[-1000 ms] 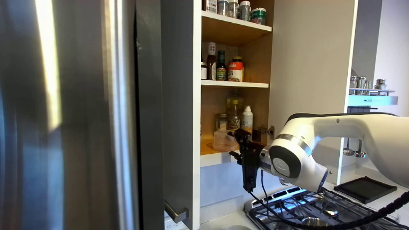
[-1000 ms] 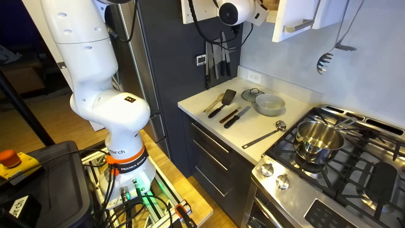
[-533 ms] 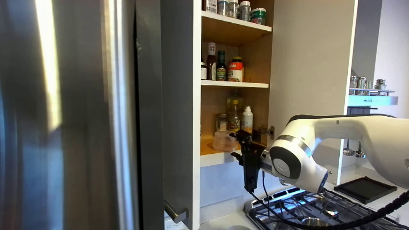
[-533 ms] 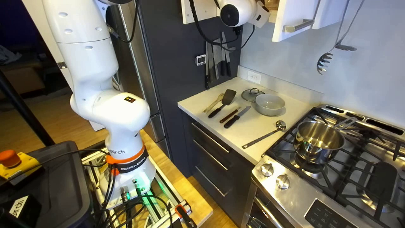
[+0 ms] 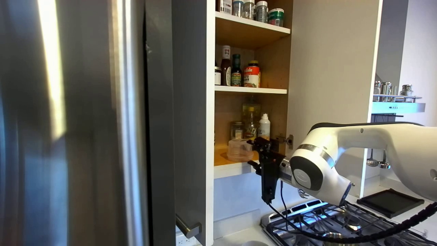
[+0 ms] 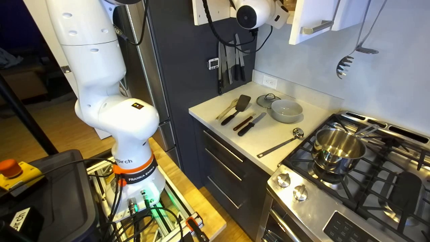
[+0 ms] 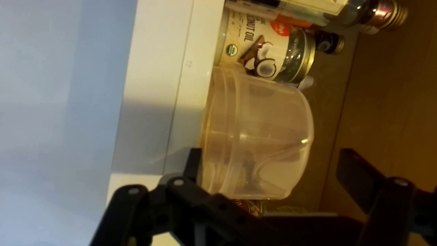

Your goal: Flip the container over on the bottom shelf

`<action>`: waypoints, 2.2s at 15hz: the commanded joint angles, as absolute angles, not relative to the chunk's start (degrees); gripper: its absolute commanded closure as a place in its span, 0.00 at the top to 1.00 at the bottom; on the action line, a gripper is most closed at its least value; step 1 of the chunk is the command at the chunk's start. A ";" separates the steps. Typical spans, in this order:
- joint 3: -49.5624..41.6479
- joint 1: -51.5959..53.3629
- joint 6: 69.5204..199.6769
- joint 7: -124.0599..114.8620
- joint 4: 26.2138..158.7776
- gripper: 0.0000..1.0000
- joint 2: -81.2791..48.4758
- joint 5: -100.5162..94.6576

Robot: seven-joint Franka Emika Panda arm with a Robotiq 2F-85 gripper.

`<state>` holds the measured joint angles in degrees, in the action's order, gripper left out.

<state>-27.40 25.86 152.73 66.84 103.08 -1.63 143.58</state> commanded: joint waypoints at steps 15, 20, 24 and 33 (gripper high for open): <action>-27.87 25.17 150.99 63.26 101.58 0.06 -3.23 143.98; -26.77 26.21 152.23 64.16 100.40 0.06 -2.61 139.92; -25.47 27.13 154.36 61.85 98.32 0.06 -1.82 126.48; -25.13 27.10 157.12 59.68 96.08 0.06 -1.32 92.88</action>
